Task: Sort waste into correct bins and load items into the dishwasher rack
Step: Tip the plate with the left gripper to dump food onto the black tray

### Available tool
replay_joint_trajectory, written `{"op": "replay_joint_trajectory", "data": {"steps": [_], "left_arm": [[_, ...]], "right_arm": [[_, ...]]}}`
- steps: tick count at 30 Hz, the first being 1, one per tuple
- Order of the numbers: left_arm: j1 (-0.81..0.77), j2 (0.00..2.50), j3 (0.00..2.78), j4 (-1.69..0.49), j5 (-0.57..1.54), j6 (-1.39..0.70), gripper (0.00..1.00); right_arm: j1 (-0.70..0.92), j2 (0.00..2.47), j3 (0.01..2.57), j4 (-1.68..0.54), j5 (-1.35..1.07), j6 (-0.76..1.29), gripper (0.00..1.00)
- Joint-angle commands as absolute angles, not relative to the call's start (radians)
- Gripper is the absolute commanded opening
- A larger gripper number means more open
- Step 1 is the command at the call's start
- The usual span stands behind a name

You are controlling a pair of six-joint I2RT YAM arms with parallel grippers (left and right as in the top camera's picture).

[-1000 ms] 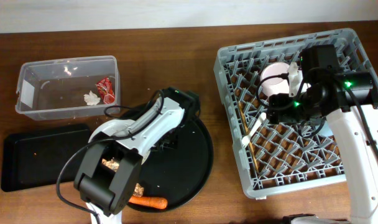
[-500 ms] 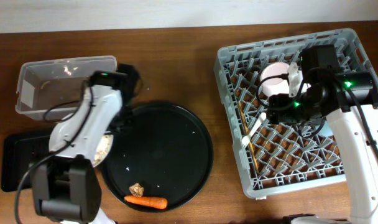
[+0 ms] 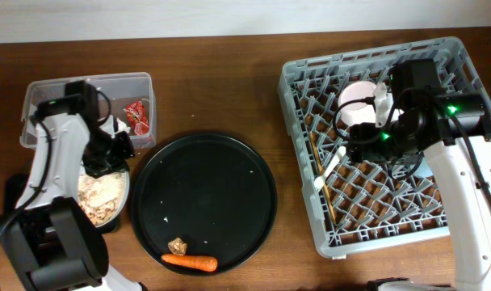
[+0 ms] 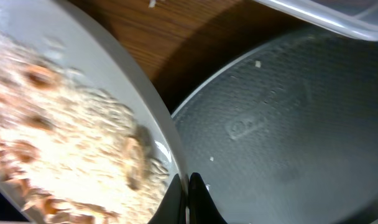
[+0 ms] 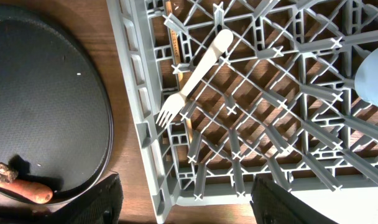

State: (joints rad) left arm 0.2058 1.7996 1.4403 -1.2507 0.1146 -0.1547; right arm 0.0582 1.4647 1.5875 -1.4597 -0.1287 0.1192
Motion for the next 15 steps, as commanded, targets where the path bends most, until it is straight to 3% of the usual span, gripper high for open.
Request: {"op": "replay_joint_trajectory", "data": {"steps": [1,15], "left_arm": [[0.284,1.77,1.459,-1.254,0.302,-0.027,0.0],[0.584,1.742,1.459,-1.295,0.721,0.184,0.0]], "right_arm": [[0.051,1.452,1.593,-1.463,-0.12,0.109,0.7],[0.051,1.452,1.593,-1.464,-0.12,0.11,0.7]]}}
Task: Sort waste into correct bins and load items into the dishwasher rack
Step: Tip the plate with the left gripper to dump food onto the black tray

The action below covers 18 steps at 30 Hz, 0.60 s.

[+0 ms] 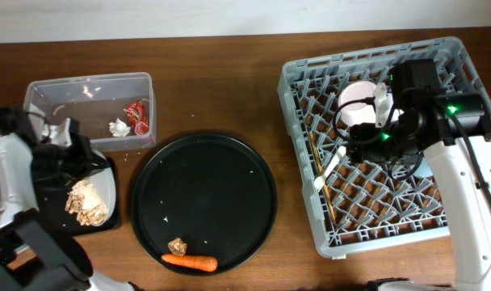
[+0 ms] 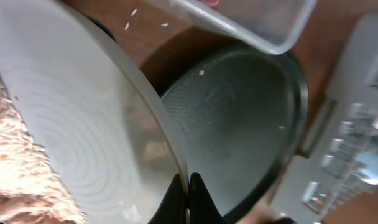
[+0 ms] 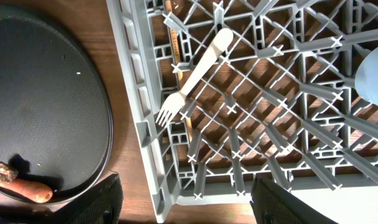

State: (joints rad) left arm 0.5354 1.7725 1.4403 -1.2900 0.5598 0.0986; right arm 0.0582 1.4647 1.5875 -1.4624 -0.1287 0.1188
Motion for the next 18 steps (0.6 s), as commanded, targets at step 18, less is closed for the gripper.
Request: {"op": "replay_joint_trajectory", "data": {"steps": [18], "left_arm": [[0.865,1.742,1.459,-1.379,1.122,0.359,0.0]], "right_arm": [[0.051,1.452,1.593,-1.467,-0.119,0.109,0.7]]}}
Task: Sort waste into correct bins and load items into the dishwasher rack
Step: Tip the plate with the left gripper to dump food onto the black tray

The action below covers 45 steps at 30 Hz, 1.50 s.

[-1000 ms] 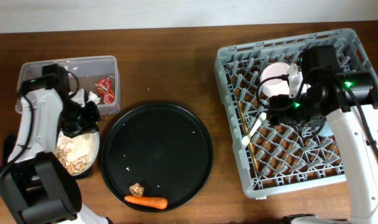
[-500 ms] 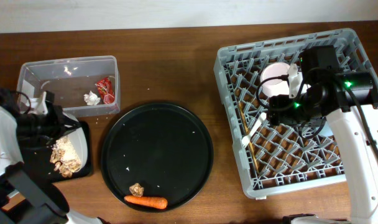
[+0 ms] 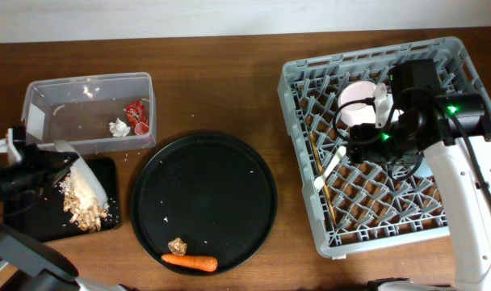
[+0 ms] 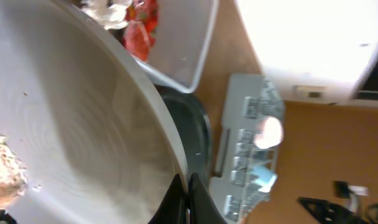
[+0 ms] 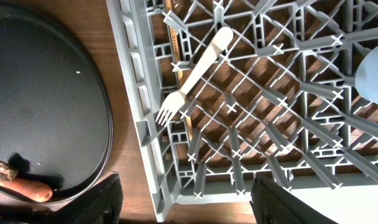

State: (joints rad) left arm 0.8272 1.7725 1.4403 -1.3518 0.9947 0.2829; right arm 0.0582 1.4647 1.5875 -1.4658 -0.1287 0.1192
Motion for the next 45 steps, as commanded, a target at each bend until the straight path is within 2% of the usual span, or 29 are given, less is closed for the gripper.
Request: {"op": "replay_joint_trajectory", "data": {"steps": [1,25,35,45], "left_arm": [[0.871,1.742,1.459,-1.385,1.122,0.362,0.0],[0.898,1.742,1.459,-1.417,1.15,0.364,0.0],[0.934,1.742,1.459,-1.546,1.341,0.551,0.0],[0.985,1.742,1.459,-1.578,1.345,0.577,0.0]], "right_arm": [[0.051,1.452,1.593,-1.467,-0.119,0.109,0.7],[0.051,1.452,1.593,-1.467,-0.119,0.109,0.7],[0.051,1.452,1.593,-1.467,-0.119,0.109,0.7],[0.051,1.452,1.593,-1.467,-0.119,0.109,0.7]]}}
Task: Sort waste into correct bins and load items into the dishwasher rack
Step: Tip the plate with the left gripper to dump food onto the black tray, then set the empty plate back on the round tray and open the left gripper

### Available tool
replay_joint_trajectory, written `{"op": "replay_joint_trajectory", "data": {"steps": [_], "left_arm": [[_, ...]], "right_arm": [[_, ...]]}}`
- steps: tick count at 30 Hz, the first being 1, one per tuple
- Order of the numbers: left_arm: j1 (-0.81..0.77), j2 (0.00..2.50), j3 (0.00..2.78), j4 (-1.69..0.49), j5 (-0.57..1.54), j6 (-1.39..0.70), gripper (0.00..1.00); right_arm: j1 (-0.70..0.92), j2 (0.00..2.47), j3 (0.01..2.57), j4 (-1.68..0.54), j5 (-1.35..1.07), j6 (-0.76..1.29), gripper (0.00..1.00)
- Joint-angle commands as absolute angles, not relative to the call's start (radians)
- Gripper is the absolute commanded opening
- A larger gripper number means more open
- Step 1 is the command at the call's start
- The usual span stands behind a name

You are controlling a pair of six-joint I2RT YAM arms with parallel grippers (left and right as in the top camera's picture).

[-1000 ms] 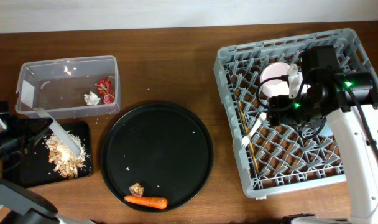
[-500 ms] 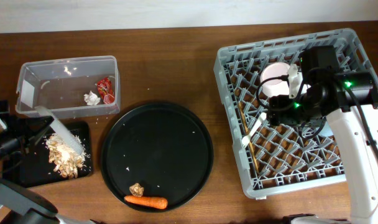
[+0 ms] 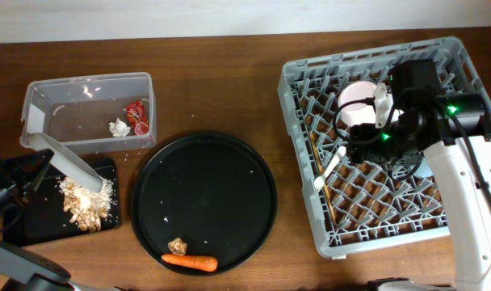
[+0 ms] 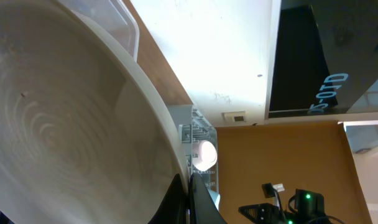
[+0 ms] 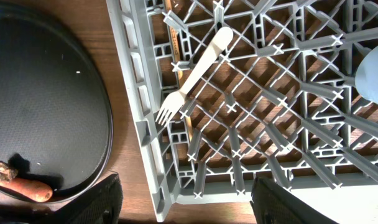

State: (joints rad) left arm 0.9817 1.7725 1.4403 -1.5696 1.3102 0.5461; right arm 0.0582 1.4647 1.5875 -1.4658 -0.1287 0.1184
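My left gripper is shut on the rim of a white bowl. The bowl is tipped on edge over the black bin at the far left. Its inside looks bare, and a heap of food scraps lies in the bin. On the round black tray lie a carrot and a brown scrap. My right gripper hangs open over the grey dishwasher rack.
A clear bin with red and white wrappers stands at the back left. The rack holds a white cup, a wooden fork and chopsticks. Brown tabletop lies between tray and rack.
The bowl is tipped further, now edge-on, with no food left inside it. The left arm sits further toward the table's left edge. The right arm has not moved.
The bowl full of food stood beside the round tray with my left gripper shut on its rim. Then it was over the black bin. Then it was tilted with scraps sliding out. Now the scraps lie heaped in the bin. The right gripper stayed open above the rack.
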Motion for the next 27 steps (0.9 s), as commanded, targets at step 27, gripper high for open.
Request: {"op": "replay_joint_trajectory", "data": {"steps": [27], "left_arm": [[0.446,1.745,1.459,-1.656,1.239,0.795,0.0]], "right_arm": [[0.051,1.452,1.593,-1.466,-0.119,0.109,0.7]]}}
